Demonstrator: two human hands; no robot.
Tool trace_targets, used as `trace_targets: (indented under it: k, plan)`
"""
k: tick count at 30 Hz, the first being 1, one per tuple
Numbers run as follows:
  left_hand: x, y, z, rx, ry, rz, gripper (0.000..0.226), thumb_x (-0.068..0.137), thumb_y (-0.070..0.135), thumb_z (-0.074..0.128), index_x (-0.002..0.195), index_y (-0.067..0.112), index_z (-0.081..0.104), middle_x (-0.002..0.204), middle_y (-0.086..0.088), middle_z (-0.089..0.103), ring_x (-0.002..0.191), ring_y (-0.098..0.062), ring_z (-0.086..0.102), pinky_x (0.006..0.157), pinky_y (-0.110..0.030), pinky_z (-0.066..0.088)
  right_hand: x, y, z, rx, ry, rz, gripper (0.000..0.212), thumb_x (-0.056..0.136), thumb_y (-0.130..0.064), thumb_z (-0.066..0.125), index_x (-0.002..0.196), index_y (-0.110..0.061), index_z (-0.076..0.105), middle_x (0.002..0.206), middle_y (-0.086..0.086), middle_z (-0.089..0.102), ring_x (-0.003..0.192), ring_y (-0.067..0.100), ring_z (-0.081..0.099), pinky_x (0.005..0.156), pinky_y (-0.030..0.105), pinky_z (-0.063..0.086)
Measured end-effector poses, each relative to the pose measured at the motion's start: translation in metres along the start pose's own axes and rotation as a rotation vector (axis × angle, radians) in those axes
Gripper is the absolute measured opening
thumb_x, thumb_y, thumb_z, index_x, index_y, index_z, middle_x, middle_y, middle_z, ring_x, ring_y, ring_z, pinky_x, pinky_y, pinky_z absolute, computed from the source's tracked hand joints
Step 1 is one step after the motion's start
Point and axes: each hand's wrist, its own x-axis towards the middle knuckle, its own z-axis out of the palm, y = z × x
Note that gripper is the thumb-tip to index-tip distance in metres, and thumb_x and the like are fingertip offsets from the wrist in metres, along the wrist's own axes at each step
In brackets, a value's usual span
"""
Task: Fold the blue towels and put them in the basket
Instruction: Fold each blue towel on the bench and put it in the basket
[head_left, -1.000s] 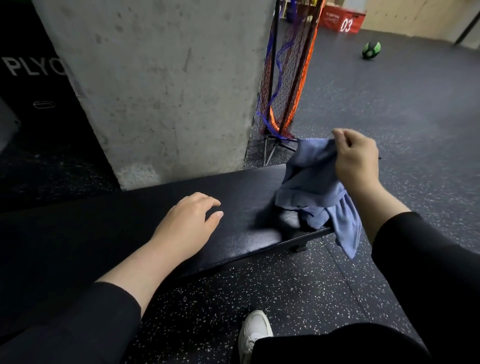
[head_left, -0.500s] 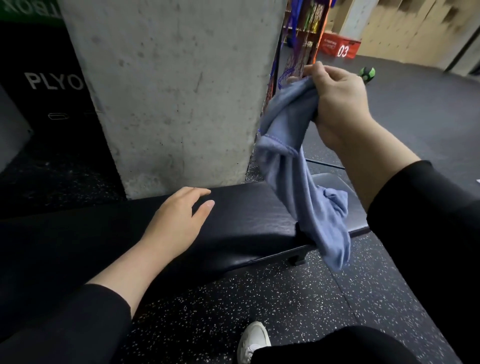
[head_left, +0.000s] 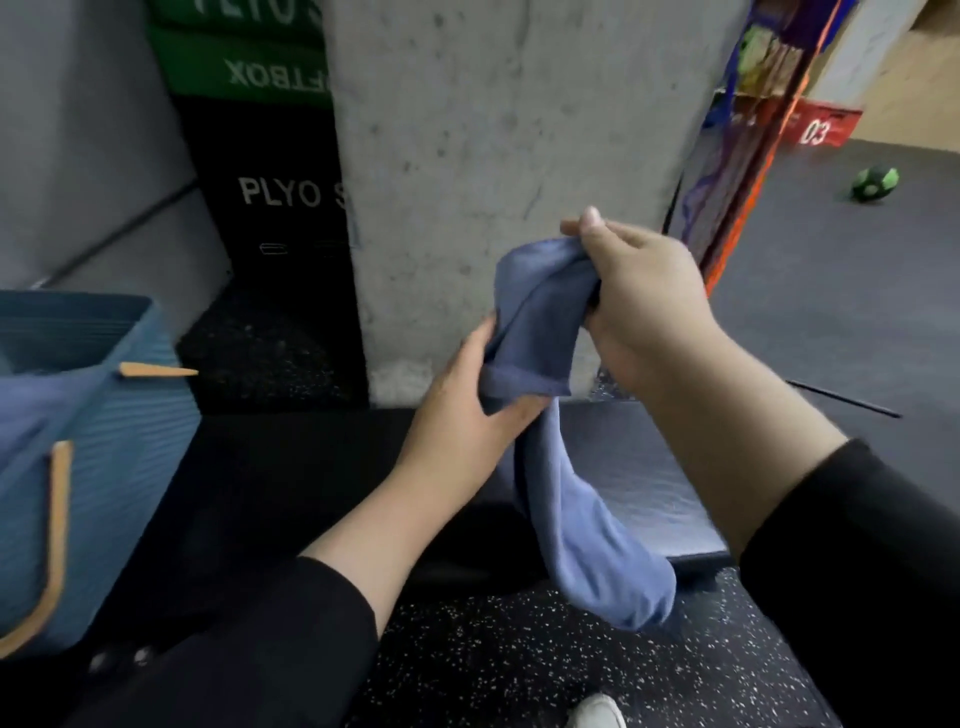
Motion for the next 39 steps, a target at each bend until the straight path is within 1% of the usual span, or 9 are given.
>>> trace_targets:
  k: [2, 4, 9, 13, 18, 23, 27, 35, 39]
  plan:
    - [-0.005, -0.002, -0.005, 0.137, 0.054, -0.023, 0.021, 0.087, 0.044, 0.073, 0.104, 0.035, 0.064, 0.093, 0.019, 0.069, 0.087, 0.0, 0.064, 0.077, -0.029, 0.052, -0.013, 0.023, 0.012, 0.054, -0.015, 0.088, 0.027, 0.1, -0.029, 0.058, 0.084, -0.015, 0.074, 0.082, 0.011, 0.075, 0.079, 0.026, 0.072, 0.079, 0.041, 0.056]
    - [-0.009, -0.006, -0.013, 0.237, 0.115, 0.002, 0.027, 0.096, 0.041, 0.063, 0.078, 0.021, 0.062, 0.074, 0.008, 0.061, 0.069, -0.008, 0.056, 0.065, -0.033, 0.044, -0.027, 0.038, 0.021, 0.135, -0.039, 0.154, 0.03, 0.102, -0.023, 0.054, 0.08, -0.013, 0.071, 0.071, 0.008, 0.073, 0.065, 0.02, 0.069, 0.066, 0.032, 0.054]
    - [-0.009, -0.019, -0.052, 0.224, 0.182, -0.156, 0.037, 0.102, 0.035, 0.053, 0.074, 0.014, 0.062, 0.063, 0.005, 0.06, 0.059, -0.005, 0.05, 0.059, -0.026, 0.038, -0.044, 0.077, 0.027, -0.07, -0.075, 0.117, 0.025, 0.101, -0.03, 0.055, 0.092, -0.019, 0.075, 0.085, 0.003, 0.077, 0.081, 0.015, 0.074, 0.07, 0.029, 0.06]
    - [-0.013, -0.021, -0.078, -0.08, 0.134, -0.303, 0.036, 0.104, 0.036, 0.051, 0.094, 0.01, 0.072, 0.091, -0.007, 0.076, 0.086, -0.012, 0.07, 0.079, -0.033, 0.053, -0.051, 0.089, 0.037, -0.331, -0.414, -0.051, 0.025, 0.095, -0.037, 0.062, 0.119, -0.034, 0.068, 0.109, -0.02, 0.071, 0.1, -0.01, 0.062, 0.082, 0.012, 0.047]
    - [-0.013, -0.029, -0.099, -0.135, 0.069, -0.336, 0.047, 0.1, 0.047, 0.05, 0.104, 0.006, 0.072, 0.107, -0.016, 0.074, 0.11, -0.032, 0.068, 0.101, -0.054, 0.051, -0.048, 0.1, 0.053, -0.405, -0.529, -0.14, 0.012, 0.088, -0.022, 0.073, 0.096, -0.032, 0.073, 0.109, -0.01, 0.065, 0.099, -0.002, 0.062, 0.084, 0.008, 0.042]
    - [-0.007, -0.032, -0.116, -0.047, 0.246, -0.318, 0.051, 0.101, 0.047, 0.051, 0.092, -0.002, 0.065, 0.093, -0.022, 0.071, 0.079, -0.018, 0.062, 0.076, -0.044, 0.052, -0.041, 0.098, 0.046, -0.374, -0.297, -0.055, 0.029, 0.094, -0.028, 0.066, 0.074, -0.007, 0.064, 0.062, -0.008, 0.055, 0.056, 0.005, 0.045, 0.052, 0.02, 0.036]
    - [-0.006, -0.022, -0.124, 0.01, 0.306, -0.237, 0.051, 0.101, 0.041, 0.054, 0.071, 0.002, 0.044, 0.067, -0.003, 0.039, 0.066, -0.014, 0.035, 0.061, -0.035, 0.03, -0.045, 0.089, 0.041, -0.35, -0.308, -0.038, 0.029, 0.094, -0.033, 0.064, 0.082, -0.007, 0.067, 0.066, 0.007, 0.058, 0.063, 0.008, 0.047, 0.055, 0.027, 0.042]
    - [-0.022, 0.02, -0.138, -0.087, 0.32, -0.154, 0.052, 0.1, 0.04, 0.057, 0.086, -0.01, 0.054, 0.076, -0.006, 0.052, 0.073, -0.016, 0.047, 0.068, -0.036, 0.039, -0.066, 0.047, 0.02, -0.354, -0.448, -0.113, 0.037, 0.088, -0.034, 0.072, 0.072, -0.004, 0.057, 0.063, -0.004, 0.048, 0.06, 0.008, 0.042, 0.057, 0.027, 0.034]
    - [-0.029, 0.057, -0.152, -0.055, 0.398, -0.116, 0.047, 0.102, 0.034, 0.056, 0.058, 0.02, 0.05, 0.061, 0.005, 0.044, 0.061, -0.009, 0.04, 0.055, -0.023, 0.034, -0.071, 0.014, 0.005, -0.539, -0.589, -0.125, 0.043, 0.079, -0.035, 0.081, 0.079, 0.0, 0.056, 0.064, 0.004, 0.052, 0.059, 0.012, 0.046, 0.052, 0.03, 0.039]
